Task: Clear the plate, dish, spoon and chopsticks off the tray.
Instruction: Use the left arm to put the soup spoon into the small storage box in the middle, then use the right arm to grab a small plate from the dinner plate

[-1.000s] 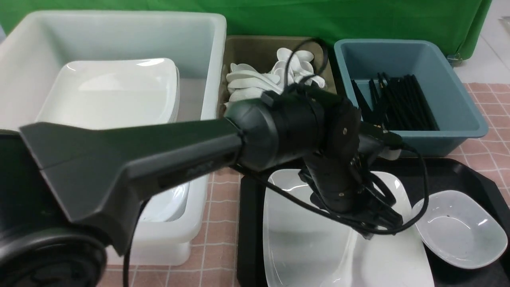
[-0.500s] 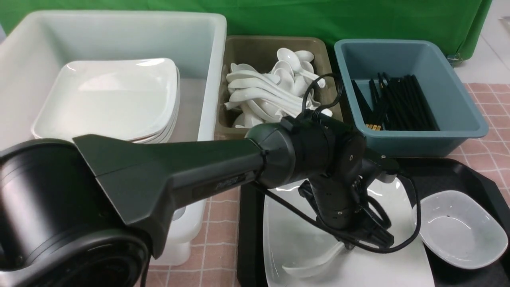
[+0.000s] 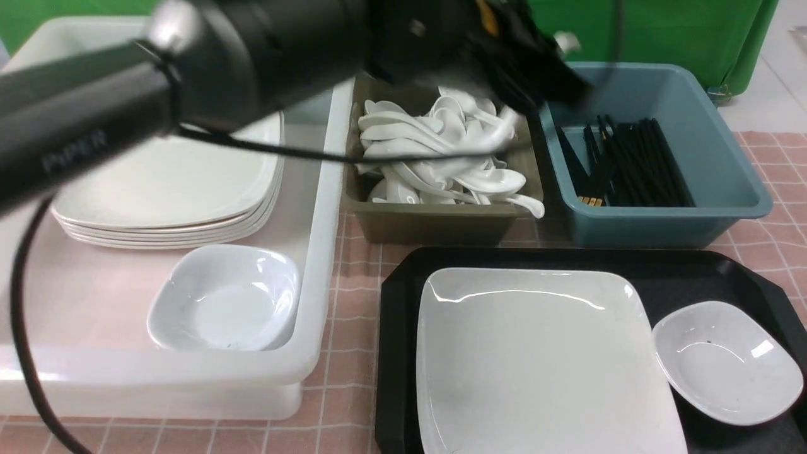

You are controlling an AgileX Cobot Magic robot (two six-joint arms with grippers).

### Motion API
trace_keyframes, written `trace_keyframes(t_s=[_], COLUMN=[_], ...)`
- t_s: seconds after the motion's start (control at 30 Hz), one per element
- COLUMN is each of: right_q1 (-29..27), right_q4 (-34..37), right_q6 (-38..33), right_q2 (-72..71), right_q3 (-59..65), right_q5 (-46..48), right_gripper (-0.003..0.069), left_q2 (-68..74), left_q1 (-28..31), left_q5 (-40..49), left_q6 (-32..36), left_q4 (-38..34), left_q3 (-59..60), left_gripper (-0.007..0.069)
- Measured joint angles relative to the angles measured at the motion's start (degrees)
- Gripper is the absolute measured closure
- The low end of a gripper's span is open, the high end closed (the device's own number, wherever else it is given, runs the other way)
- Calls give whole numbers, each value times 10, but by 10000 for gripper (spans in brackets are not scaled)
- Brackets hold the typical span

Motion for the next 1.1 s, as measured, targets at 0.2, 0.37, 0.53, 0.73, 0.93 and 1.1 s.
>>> trace_keyframes(t_s=[0.2,0.37,0.53,0.73,0.93,1.1], right_q1=[35,61,61,49,43,44], right_q4=[248,315,290,152,-50,-111], right_q6=[-323,-383,-339,-174,-51,-68], right_q2=[26,73,119,172,220,292], right_q3=[0,0,0,0,0,0], right_q5=[-180,-221,-207,-156,-17,18], right_gripper=[608,606,597,554,333,159], left_q2=[59,122,148,130,49,-41], left_q1=[58,71,71,71,71,56], left_q5=[-99,-122,-120,-71,83,299], left_q6=[0,4,13,15,4,95], left_q4=[-23,-13,-11,-7,-24,-107], left_q3=[0,0,1,1,1,10], left_gripper=[545,538,421,167,163,543])
